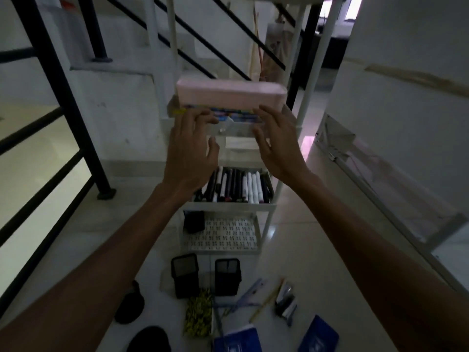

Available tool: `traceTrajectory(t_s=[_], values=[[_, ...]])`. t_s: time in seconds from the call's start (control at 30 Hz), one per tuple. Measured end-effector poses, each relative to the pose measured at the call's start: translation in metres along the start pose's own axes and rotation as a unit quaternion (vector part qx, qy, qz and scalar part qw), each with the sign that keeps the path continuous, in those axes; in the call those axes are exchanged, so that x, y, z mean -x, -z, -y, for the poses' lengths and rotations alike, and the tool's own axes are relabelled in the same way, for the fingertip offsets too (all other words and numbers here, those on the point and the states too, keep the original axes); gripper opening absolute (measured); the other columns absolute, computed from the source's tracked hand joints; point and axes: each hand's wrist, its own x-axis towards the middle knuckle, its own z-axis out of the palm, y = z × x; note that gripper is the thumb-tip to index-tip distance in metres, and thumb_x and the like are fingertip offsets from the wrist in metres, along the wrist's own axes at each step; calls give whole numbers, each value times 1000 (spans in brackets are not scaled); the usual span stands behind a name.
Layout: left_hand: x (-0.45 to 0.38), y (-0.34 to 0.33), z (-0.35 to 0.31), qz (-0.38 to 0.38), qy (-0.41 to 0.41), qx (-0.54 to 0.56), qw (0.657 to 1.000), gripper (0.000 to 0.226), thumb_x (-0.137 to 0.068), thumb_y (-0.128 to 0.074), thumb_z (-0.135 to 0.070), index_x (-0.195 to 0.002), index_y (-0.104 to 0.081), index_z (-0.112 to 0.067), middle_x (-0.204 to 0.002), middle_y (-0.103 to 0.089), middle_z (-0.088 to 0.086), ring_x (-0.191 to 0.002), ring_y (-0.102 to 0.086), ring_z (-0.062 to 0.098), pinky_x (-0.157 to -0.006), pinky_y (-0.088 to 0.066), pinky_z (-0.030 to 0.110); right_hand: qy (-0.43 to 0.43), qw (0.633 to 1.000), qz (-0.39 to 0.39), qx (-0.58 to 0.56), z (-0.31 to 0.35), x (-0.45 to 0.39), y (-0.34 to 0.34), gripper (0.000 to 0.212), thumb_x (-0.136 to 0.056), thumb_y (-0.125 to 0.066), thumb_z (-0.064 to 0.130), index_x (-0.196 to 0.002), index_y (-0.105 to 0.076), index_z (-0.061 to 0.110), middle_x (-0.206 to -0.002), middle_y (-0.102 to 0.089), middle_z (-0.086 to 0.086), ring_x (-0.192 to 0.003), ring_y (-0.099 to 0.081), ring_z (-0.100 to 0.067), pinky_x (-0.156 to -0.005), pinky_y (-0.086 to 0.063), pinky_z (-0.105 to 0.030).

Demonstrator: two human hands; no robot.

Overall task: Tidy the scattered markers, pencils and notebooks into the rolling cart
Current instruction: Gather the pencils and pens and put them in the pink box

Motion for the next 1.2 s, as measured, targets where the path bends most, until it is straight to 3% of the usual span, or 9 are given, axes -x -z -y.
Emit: traceTrajectory(t_s=[0.17, 0.33, 0.4, 0.57, 0.7, 0.77, 0.93, 1.07, 1.2], values=[[67, -19, -23, 42, -4, 20, 999, 28, -83, -52, -2, -110, -58, -10, -116, -54, 7, -110, -49, 22, -93, -38, 26, 4, 995, -72, -72, 2, 78, 5, 36, -101, -47, 21, -135, -48, 9, -134, -51, -8, -125, -47, -19, -105, -40, -37], [147, -51, -45, 117, 27, 80, 990, 18, -88, -52, -3, -98, -59, -16, -101, -55, -1, -94, -51, 14, -78, -41, 23, -18, 997, -21, -69, -26, 155, -17, 27, -99, -50, 15, -126, -54, 10, -123, -56, -9, -112, -51, -15, -97, -39, -20], [184, -66, -47, 171, 24, 90, 981, 14, -90, -51, -5, -90, -59, -17, -93, -56, -2, -86, -52, 13, -73, -45, 25, -34, 997, 4, -73, -39, 188, -31, 27, -97, -51, 12, -123, -56, 11, -120, -57, -7, -111, -52, -16, -96, -39, -21], [299, -98, -32, 239, 166, 88, 953, 19, -86, -55, -3, -83, -59, -21, -83, -54, -10, -75, -49, 6, -61, -36, 16, -87, 984, 136, -82, -81, 281, -72, 28, -95, -53, 12, -123, -57, 13, -120, -57, -4, -112, -53, -18, -96, -41, -24], [379, -114, -16, 281, 320, 73, 902, 13, -89, -57, -10, -97, -63, -19, -97, -59, -3, -91, -57, 17, -72, -48, 29, -86, 924, 370, -46, -107, 337, -109, 55, -87, -64, 26, -139, -45, 22, -141, -47, -1, -127, -45, -20, -104, -36, -31], [401, -117, -13, 300, 358, 29, 884, 13, -88, -62, -23, -101, -62, -21, -105, -60, 0, -98, -58, 22, -79, -49, 36, -40, 901, 432, -5, -112, 348, -123, 71, -82, -68, 30, -146, -37, 24, -150, -40, 0, -134, -40, -20, -109, -31, -32], [420, -129, -15, 351, 395, -68, 846, 51, -71, -71, -58, -106, -60, -23, -107, -64, -3, -98, -61, 20, -84, -49, 36, 52, 861, 502, 62, -120, 344, -154, 90, -78, -68, 34, -154, -22, 23, -157, -30, -2, -144, -28, -19, -118, -19, -34], [420, -141, -17, 358, 436, -50, 825, 57, -69, -77, -45, -112, -54, -16, -110, -65, 2, -98, -63, 24, -81, -53, 40, 85, 839, 532, 71, -121, 343, -174, 91, -77, -69, 41, -153, -21, 25, -155, -32, -4, -141, -32, -22, -118, -23, -39], [417, -143, -21, 360, 410, -86, 834, 45, -78, -72, -37, -111, -55, -13, -107, -66, 4, -96, -65, 26, -78, -55, 41, 138, 841, 518, 71, -119, 348, -181, 73, -83, -62, 47, -147, -34, 26, -143, -38, -5, -126, -41, -22, -109, -35, -38]])
